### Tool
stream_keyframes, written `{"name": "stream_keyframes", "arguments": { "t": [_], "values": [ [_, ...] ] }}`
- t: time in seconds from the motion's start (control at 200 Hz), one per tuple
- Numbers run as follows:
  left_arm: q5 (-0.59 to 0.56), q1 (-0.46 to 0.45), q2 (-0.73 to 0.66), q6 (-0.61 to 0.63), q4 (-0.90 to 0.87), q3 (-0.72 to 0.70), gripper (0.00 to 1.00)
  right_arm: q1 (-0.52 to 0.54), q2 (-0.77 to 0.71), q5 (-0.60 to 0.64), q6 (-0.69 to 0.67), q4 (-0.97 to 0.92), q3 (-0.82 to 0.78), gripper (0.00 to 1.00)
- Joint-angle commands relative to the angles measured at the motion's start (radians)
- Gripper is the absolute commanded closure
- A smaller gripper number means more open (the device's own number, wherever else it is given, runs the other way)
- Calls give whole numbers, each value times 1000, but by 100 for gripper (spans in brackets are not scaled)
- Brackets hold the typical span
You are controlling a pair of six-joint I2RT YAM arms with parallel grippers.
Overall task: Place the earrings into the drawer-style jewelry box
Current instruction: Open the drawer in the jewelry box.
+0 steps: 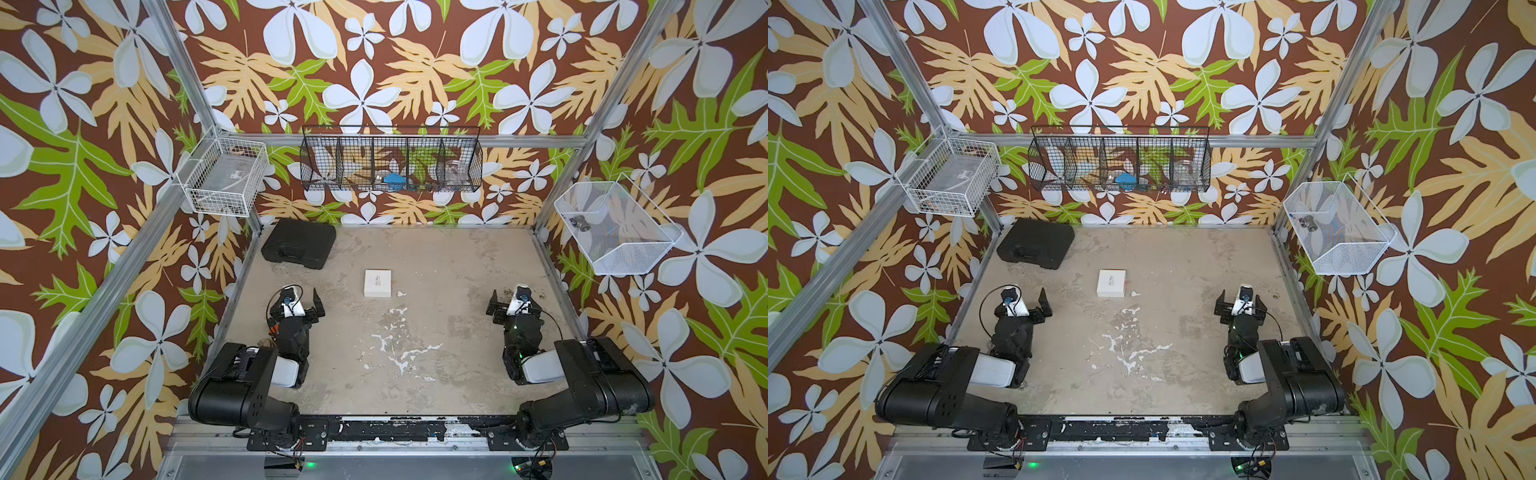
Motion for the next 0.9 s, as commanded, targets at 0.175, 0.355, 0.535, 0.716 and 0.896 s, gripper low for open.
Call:
{"name": "stream_keyframes", "arguments": {
  "t": [0.175,0.355,0.535,0.716,0.896],
  "values": [
    [29,2,0,16,6,5,0,-1,2,2,-1,29,9,0],
    [31,2,1,14,1,8,0,-1,2,2,-1,29,9,0],
    [29,1,1,16,7,4,0,-1,1,1,-2,35,5,0],
    [28,-1,-131,18,3,-49,0,-1,-152,-35,-12,-169,51,0],
    [-168,-16,-442,-165,-306,15,0,1,-351,-103,167,-505,209,0]
  ]
}}
